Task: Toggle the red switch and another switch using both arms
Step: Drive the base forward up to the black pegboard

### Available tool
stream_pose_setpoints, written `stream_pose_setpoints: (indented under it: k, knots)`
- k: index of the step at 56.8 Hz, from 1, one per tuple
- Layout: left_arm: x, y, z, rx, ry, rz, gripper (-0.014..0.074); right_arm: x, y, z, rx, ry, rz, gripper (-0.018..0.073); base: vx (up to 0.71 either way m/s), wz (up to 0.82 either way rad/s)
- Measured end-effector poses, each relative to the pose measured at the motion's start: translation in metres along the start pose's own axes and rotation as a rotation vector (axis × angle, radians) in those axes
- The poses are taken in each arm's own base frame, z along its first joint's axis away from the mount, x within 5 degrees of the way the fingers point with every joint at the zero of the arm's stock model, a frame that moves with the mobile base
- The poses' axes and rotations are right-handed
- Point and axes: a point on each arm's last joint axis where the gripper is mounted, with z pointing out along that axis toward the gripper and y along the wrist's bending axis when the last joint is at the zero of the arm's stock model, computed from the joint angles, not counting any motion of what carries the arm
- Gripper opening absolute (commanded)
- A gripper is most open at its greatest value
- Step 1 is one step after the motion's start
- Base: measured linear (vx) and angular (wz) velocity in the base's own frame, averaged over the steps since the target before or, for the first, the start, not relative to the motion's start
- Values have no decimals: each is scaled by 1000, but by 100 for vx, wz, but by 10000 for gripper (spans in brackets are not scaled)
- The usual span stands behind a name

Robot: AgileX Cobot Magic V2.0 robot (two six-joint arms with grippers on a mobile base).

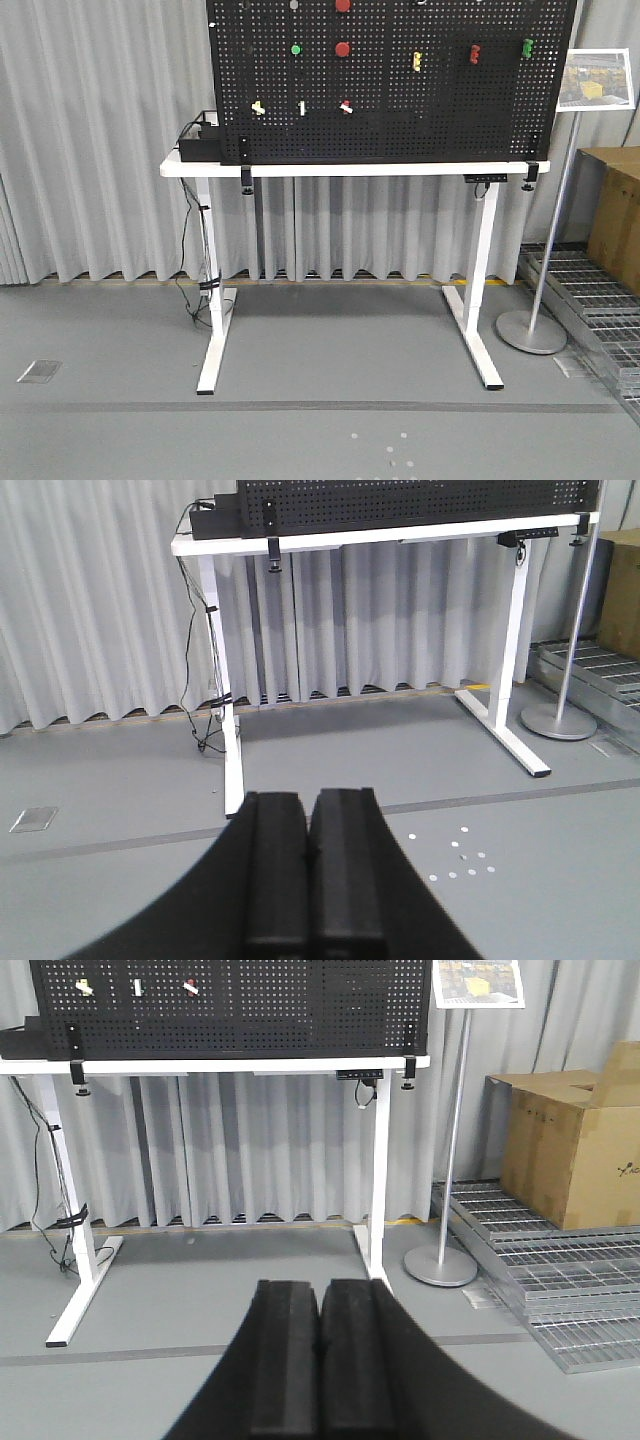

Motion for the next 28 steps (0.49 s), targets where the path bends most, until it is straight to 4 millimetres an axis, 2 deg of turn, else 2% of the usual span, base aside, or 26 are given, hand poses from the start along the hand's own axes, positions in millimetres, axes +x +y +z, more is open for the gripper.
stream_pose_setpoints:
  k: [28]
  knots:
    - [0, 0, 0, 0, 0, 0, 3, 0, 0, 0, 0, -1, 0, -6, 0, 0]
